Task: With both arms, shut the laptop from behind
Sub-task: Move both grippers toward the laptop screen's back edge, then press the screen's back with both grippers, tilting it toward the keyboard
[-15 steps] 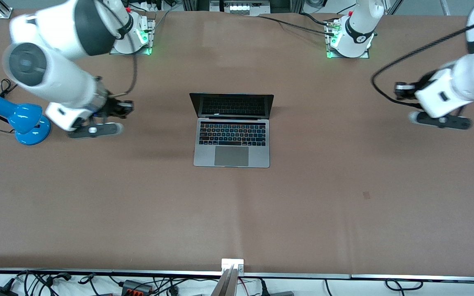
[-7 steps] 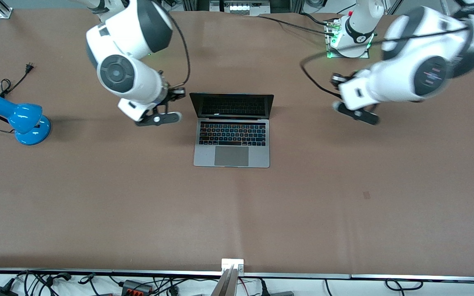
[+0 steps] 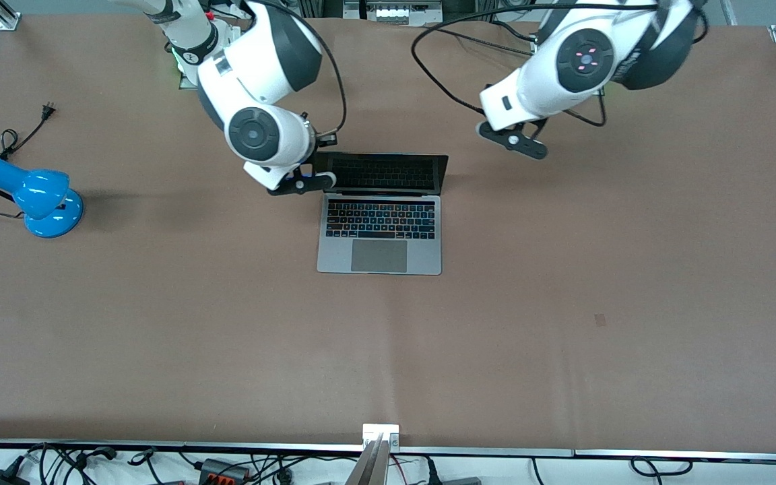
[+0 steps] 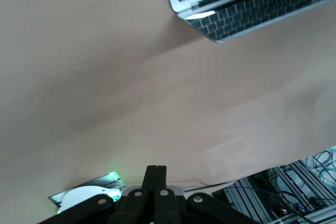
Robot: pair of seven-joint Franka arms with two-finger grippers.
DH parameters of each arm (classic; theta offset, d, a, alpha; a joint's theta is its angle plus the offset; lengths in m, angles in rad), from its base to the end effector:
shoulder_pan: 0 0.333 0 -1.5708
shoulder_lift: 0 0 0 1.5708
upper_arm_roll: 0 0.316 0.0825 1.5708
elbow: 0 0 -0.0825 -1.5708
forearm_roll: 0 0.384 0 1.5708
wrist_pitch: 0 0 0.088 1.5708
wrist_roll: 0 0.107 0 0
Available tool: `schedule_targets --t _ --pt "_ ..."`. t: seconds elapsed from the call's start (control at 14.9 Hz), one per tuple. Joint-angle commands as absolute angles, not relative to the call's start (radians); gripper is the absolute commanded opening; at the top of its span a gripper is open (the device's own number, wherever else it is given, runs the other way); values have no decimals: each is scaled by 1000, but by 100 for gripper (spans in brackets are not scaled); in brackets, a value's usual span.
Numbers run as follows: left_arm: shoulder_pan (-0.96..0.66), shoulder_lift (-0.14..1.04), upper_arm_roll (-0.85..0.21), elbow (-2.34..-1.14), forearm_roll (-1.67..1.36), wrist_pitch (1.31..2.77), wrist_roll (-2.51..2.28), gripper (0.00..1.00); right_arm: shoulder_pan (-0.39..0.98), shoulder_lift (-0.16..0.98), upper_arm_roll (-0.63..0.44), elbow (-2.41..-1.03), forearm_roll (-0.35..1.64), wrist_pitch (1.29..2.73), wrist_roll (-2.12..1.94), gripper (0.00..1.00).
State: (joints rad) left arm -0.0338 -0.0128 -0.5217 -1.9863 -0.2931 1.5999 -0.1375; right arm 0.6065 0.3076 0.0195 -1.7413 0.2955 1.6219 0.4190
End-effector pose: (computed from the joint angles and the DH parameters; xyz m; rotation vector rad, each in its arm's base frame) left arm 0.4161 -0.2946 0.4467 2.8845 -0.5132 -0.6651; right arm 0.4620 0.3698 0.3761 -2.9916 -0.1913 0.7875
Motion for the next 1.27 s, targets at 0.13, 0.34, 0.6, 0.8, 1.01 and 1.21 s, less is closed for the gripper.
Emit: schedule_targets --t 0.13,0.34,0.6,0.8,1.01,1.21 --pt "-18 -41 -616 -2112 -383 1749 -141 1 663 291 8 -1763 318 1592 485 0" --pt "-18 -43 -656 -2164 -433 1822 -143 1 661 319 8 -1761 318 1635 483 0" --pt "-21 -17 -704 -2235 -433 2046 -158 1 661 345 8 -1759 316 1661 479 0" --pt "-40 60 -725 -2247 -433 2210 -199 1 649 365 6 -1750 307 1675 468 0" --pt "-49 130 -735 -2253 -433 2348 -219 1 646 380 3 -1743 298 1694 466 0" --pt "-37 156 -732 -2253 -430 2439 -210 1 641 380 -2 -1729 296 1695 465 0"
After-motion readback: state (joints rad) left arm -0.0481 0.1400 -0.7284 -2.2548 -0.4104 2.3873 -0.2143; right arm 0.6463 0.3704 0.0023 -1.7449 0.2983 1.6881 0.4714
